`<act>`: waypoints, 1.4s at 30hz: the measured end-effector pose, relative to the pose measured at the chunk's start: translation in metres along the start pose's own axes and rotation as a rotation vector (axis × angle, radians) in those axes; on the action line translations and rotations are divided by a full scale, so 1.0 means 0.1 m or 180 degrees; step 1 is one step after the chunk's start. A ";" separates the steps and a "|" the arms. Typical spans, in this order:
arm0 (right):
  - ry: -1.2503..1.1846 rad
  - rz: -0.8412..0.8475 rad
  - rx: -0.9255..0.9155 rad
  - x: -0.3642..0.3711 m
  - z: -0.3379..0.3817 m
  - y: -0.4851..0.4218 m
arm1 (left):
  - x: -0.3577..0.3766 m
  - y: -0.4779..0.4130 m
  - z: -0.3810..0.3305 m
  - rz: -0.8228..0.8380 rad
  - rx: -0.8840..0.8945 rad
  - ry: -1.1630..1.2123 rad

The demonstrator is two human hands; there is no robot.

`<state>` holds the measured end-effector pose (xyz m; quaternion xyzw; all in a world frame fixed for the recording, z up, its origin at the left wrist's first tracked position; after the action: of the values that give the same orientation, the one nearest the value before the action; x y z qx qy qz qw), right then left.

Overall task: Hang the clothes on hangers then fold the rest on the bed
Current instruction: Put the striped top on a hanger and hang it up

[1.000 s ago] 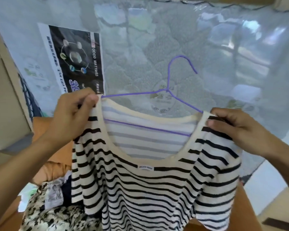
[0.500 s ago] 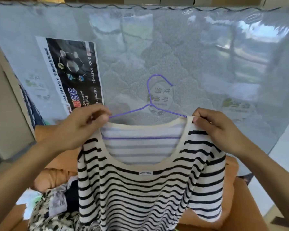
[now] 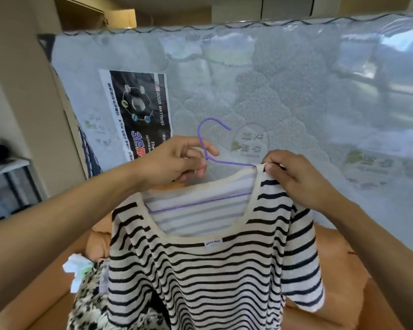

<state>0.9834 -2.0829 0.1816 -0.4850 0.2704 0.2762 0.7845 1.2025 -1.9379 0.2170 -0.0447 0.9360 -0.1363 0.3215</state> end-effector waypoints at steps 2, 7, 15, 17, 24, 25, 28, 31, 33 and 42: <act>0.0063 -0.0113 0.0189 0.00 -0.09 0.00 | 0.02 0.03 -0.07 -0.0182 -0.0193 0.0043; -0.0237 -0.1152 0.0425 0.04 0.13 0.08 | -0.12 0.20 -0.15 -0.0737 -0.0947 0.0691; -0.1980 0.0635 0.0550 0.69 1.25 0.19 | -0.43 0.72 -0.37 -0.1403 -0.1738 0.1223; -0.2146 0.1064 0.0412 0.78 1.51 0.21 | -0.53 0.89 -0.42 -0.1567 -0.1805 0.1083; -0.2406 0.1897 0.0066 0.91 2.20 0.15 | -0.98 1.48 -0.55 -0.2221 -0.1736 0.0895; -0.2470 0.1996 0.0044 0.94 2.30 0.14 | -1.05 1.58 -0.56 -0.2306 -0.1704 0.0913; -0.2634 0.2020 0.0001 1.02 2.61 0.06 | -1.28 1.89 -0.59 -0.2541 -0.1633 0.0907; -0.2714 0.1981 0.0065 1.15 2.97 -0.06 | -1.55 2.26 -0.61 -0.2723 -0.1589 0.0863; -0.2826 0.1969 0.0189 1.21 3.13 -0.10 | -1.68 2.44 -0.61 -0.2757 -0.1599 0.0839; -0.4218 0.2082 0.0635 2.04 3.98 -0.19 | -2.30 3.51 -0.40 -0.2775 -0.1617 0.0695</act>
<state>1.2019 -1.6929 0.2049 -0.0381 -0.1049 0.7042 0.7012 1.3604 -1.5533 0.2834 -0.4927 0.8621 -0.0298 0.1142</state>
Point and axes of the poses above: each hand's wrist, its own y-axis away from the middle knuckle, its own x-axis out of the palm, z = x × y, the point moved 4 cm from there along -y, towards the middle knuckle, and after that the axes turned 5 degrees about -y, right-handed, at the moved point
